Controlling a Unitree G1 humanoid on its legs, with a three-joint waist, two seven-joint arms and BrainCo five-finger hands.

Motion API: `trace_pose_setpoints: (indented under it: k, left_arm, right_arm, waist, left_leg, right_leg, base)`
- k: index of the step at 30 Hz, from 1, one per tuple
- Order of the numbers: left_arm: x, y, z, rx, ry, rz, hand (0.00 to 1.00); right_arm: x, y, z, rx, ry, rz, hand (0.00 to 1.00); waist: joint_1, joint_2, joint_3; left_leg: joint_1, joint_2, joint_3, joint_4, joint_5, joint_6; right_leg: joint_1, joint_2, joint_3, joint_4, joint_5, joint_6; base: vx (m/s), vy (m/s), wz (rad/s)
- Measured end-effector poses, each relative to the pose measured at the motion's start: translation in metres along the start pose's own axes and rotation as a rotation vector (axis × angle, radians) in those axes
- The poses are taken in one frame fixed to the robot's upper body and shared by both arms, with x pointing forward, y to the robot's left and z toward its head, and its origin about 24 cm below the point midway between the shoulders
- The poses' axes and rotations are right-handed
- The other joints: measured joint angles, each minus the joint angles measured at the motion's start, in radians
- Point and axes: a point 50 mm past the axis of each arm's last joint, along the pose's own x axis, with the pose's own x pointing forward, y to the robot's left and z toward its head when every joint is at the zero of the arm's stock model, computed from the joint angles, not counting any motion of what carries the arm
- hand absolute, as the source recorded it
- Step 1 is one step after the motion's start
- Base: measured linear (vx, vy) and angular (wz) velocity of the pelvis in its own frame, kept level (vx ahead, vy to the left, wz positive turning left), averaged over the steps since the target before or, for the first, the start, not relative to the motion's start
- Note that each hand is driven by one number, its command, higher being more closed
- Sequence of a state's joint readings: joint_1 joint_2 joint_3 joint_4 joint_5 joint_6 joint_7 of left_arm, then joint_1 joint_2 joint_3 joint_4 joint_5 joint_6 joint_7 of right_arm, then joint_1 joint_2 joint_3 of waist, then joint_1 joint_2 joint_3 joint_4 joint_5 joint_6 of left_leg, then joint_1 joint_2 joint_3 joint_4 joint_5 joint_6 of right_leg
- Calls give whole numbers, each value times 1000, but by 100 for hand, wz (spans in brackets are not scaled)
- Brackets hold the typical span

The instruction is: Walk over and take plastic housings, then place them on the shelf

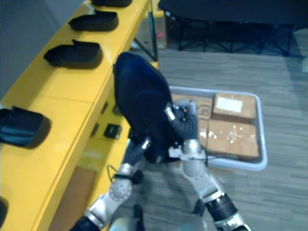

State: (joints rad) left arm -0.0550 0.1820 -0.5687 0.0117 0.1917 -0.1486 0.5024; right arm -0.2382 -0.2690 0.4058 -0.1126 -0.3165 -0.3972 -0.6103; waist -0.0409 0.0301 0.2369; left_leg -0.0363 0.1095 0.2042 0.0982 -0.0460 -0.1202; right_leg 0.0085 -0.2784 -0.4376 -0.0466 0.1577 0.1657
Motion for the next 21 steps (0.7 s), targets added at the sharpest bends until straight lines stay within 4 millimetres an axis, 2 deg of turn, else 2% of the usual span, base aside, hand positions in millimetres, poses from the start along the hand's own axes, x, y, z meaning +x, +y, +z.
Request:
trace_pose_setpoints:
  k: [5, 8, 11, 12, 14, 16, 19, 21]
  left_arm:
    - [1, 7, -1, 24, -9, 71, 100]
    - [5, 18, 6, 63, -70, 178, 100]
    - [14, 55, 29, 95, -218, 441, 100]
    - [14, 62, 30, 115, -233, 474, 100]
    - [14, 78, 28, 154, -236, 570, 100]
    - [11, 99, 23, 183, -217, 693, 100]
    - [4, 118, 18, 226, -181, 802, 100]
    - [0, 123, 16, 240, -172, 830, 100]
  right_arm:
    - [-5, 2, -1, 39, 40, -43, 0]
    - [-6, 2, -2, 65, 69, -86, 0]
    - [-18, -8, -2, 39, 101, -110, 0]
    - [-19, -13, 0, 34, 97, -118, 0]
    - [-19, -35, 5, 14, 82, -193, 0]
    - [-19, -79, 4, 4, 92, -340, 0]
    - [-33, -119, 0, 54, 145, -486, 0]
    - [-44, -129, -2, 98, 187, -544, 0]
  waist:
    - [16, -45, -27]
    - [29, -55, -33]
    - [41, -64, -39]
    - [40, -64, -40]
    - [38, -66, -43]
    - [34, -75, -50]
    - [25, -88, -71]
    - [21, -93, -86]
  left_leg:
    - [11, 1, -2, -1, 0, 0]
    - [24, 1, -2, -2, 0, 0]
    - [34, 1, -1, -3, 0, 0]
    - [36, 1, -1, -3, -1, 0]
    - [36, 1, 0, -2, -1, 0]
    - [36, 2, 0, -3, -1, 0]
    - [36, 3, 4, -5, -2, -1]
    - [36, 4, 12, -11, -2, -1]
  right_leg:
    - [13, 1, -3, -2, 0, 0]
    - [27, 1, -5, -3, -1, -1]
    - [36, 1, -4, -3, -2, -2]
    - [38, 1, -4, -3, -2, -2]
    - [37, 1, -4, -3, -3, -3]
    - [37, 1, -4, -3, -3, -3]
    - [34, 3, -2, -7, -3, -3]
    - [30, 4, 1, -12, -2, -2]
  base:
    - [0, 0, 0]
    - [-36, 8, 0]
    - [-46, 4, -1]
    - [-41, 8, -2]
    - [0, 0, 0]
    - [0, 0, 0]
    - [2, 4, -2]
    - [6, 10, -9]
